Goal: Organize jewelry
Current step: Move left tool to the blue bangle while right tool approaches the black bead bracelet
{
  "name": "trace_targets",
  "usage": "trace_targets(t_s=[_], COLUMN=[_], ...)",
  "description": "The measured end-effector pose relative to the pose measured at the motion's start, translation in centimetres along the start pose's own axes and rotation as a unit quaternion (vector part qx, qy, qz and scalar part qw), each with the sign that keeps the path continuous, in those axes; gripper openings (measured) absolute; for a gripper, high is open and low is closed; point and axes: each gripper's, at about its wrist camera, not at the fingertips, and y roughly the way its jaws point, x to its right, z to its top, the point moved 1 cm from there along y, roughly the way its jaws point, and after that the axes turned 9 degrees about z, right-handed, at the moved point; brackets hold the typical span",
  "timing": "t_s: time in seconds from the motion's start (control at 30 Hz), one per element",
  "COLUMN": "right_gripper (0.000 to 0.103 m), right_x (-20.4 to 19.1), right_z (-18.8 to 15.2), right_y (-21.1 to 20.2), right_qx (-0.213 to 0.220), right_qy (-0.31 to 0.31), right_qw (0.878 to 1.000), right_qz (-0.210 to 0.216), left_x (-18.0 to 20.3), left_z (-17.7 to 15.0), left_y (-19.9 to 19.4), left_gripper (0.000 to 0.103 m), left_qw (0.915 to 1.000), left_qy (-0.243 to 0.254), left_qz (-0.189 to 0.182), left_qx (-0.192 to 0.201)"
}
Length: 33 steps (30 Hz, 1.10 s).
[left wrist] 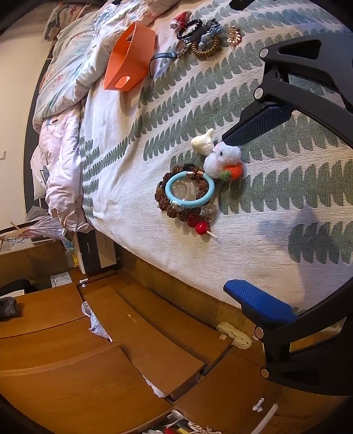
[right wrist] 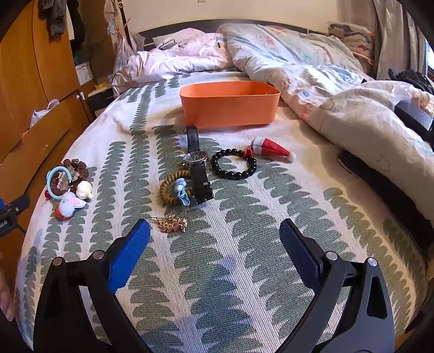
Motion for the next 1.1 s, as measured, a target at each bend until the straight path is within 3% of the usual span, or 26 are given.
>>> trace_targets(t_s=[0.2, 0.43, 0.87, 0.93, 1.1], right_gripper=[0.096, 0.096, 0.095, 0.088, 0.087], right_x=[0.2, 1.7, 5.6, 5.8, 7.1], right_z=[0.5, 2.0, 5.3, 5.7, 6.1], right_y=[0.5, 0.8, 5.0, 6.0, 8.3], right_qx=[0.005, 0.012, -0.005, -0.013, -0.035], right_qy=[-0.018, -0.018, 0.018, 0.017, 0.025], right_qw=[1.000, 0.999, 1.000, 1.000, 0.999], right_qz=[0.001, 0.042, 0.015, 0.008, -0.025], left_x=[-1.0, -1.8, -0.7, -0.5, -0.2], left_z=[0.8, 2.0, 3.0, 3.2, 3.6], left_y=[1.5, 4.1, 5.5, 5.9, 7.0], left_gripper=[0.098, 0.098, 0.098, 0.098, 0.098], left_qw=[0.9998, 0.9971, 0.9974, 0.9976, 0.9983], left_qy=[-0.010, -0.015, 0.005, 0.008, 0.014], left_qz=[-0.017, -0.065, -0.064, -0.061, -0.044], left_qx=[-0.009, -0.037, -0.032, -0.032, -0.034])
